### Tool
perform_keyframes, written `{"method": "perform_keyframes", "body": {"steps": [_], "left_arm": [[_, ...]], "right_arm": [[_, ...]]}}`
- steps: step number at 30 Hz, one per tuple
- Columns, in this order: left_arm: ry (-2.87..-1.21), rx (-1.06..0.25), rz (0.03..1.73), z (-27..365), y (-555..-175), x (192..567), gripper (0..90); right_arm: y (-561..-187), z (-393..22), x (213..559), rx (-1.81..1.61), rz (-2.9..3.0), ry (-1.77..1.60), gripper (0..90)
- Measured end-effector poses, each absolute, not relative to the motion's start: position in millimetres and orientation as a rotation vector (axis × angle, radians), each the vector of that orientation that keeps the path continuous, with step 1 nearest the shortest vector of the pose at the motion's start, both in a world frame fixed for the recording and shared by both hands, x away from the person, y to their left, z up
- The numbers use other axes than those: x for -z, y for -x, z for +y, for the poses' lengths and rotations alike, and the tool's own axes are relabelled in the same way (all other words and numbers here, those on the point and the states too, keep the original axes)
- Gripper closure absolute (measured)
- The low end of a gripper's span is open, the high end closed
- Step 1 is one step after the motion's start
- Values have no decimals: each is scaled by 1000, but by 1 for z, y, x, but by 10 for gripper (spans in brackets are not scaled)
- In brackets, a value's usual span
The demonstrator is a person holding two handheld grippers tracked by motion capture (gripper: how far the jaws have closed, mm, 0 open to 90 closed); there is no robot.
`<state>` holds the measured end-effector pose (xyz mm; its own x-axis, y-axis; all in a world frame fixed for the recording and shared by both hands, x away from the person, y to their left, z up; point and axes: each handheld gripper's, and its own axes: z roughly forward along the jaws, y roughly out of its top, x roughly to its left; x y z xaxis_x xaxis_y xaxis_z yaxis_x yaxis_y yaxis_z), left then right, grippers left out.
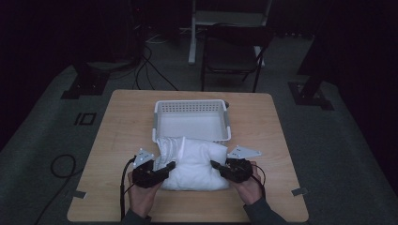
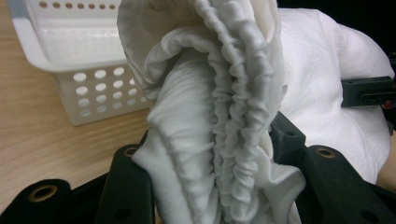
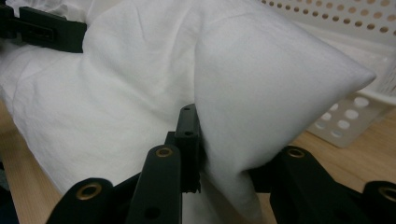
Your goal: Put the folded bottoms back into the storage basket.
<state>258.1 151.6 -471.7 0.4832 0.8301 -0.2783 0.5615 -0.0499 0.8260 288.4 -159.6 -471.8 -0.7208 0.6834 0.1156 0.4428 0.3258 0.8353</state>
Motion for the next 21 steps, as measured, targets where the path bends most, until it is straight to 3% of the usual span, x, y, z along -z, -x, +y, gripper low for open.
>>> {"method": "perform_keyframes", "body": {"steps": [21], "left_arm": [[-1723,-359,1159,153,-273,448,543]], "right_arm": [[-300,-157,447,-1356,2276,-996,722]]}}
